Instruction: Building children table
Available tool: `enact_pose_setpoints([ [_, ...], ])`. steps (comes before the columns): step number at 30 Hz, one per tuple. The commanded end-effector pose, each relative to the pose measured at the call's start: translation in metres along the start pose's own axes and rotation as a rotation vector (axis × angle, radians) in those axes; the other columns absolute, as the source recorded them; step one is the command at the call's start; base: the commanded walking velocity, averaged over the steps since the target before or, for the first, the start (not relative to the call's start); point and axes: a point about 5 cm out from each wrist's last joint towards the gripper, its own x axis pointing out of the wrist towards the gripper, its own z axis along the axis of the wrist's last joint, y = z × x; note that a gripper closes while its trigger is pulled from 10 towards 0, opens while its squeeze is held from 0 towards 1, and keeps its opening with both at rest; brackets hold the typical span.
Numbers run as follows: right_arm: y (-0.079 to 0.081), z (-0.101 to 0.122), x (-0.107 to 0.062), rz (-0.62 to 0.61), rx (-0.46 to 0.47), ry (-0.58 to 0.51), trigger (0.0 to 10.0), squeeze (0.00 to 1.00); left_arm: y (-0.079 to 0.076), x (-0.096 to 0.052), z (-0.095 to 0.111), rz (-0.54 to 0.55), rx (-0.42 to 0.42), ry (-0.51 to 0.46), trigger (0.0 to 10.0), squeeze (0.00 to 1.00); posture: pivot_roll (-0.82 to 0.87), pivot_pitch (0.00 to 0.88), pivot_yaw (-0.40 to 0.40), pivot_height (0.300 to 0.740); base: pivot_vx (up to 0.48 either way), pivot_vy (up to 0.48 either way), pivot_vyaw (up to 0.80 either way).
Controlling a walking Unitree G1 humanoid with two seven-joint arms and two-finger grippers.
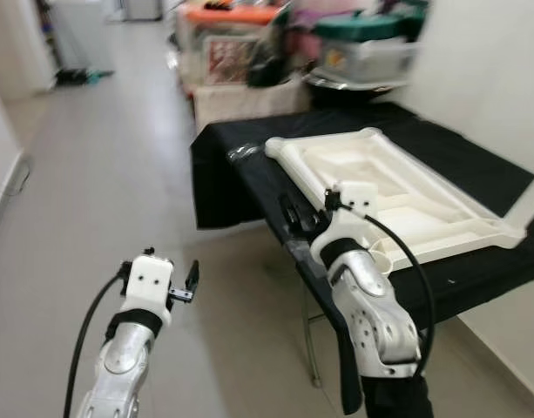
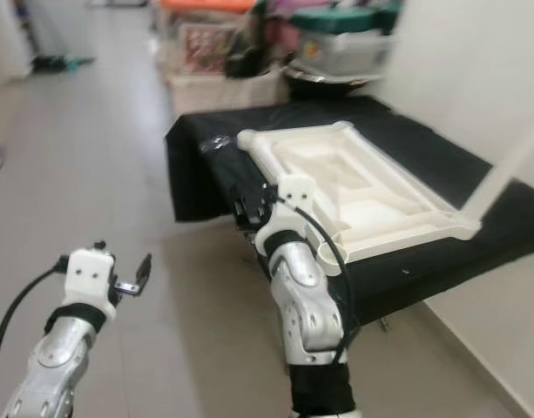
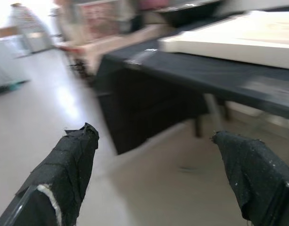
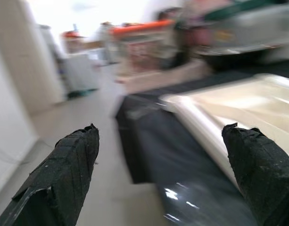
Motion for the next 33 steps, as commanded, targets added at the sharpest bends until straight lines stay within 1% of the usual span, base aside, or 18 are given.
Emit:
enact_pose_setpoints([
  [1,-0.0056,-0.0041,-0.0026,-0.039,-0.02,0.014,10.0,1.0,-0.0056,0.0018,-0.0002,-0.026,-0.014,0.003,10.0,0.0,0.0,0.0,-0.018,0.74,0.0,0.465,-0.76],
  [12,-0.011,-0.0077,-0.0056,-0.068,-0.027,0.025,10.0,1.0,-0.0057,0.0023,-0.0004,-0.035,-0.001,-0.001,10.0,0.0,-0.01,0.0,-0.014,0.74,0.0,0.462,-0.77],
  [14,-0.0116,-0.0085,-0.0059,-0.074,-0.026,0.027,10.0,1.0,-0.0036,0.0026,-0.0004,-0.028,0.005,-0.005,10.0,0.0,-0.01,0.0,-0.013,0.74,0.0,0.0,-0.77],
  [26,-0.0108,-0.0134,-0.0084,-0.088,-0.019,0.039,10.0,1.0,-0.0026,0.0017,-0.0013,-0.031,0.016,-0.004,10.0,0.0,-0.01,0.0,-0.014,0.74,0.0,0.0,-0.77],
  [33,-0.015,-0.014,-0.0089,-0.112,-0.016,0.041,10.0,1.0,-0.0038,0.0009,-0.0016,-0.037,0.017,-0.002,10.0,0.0,-0.01,0.0,-0.014,0.74,0.0,0.0,-0.77],
])
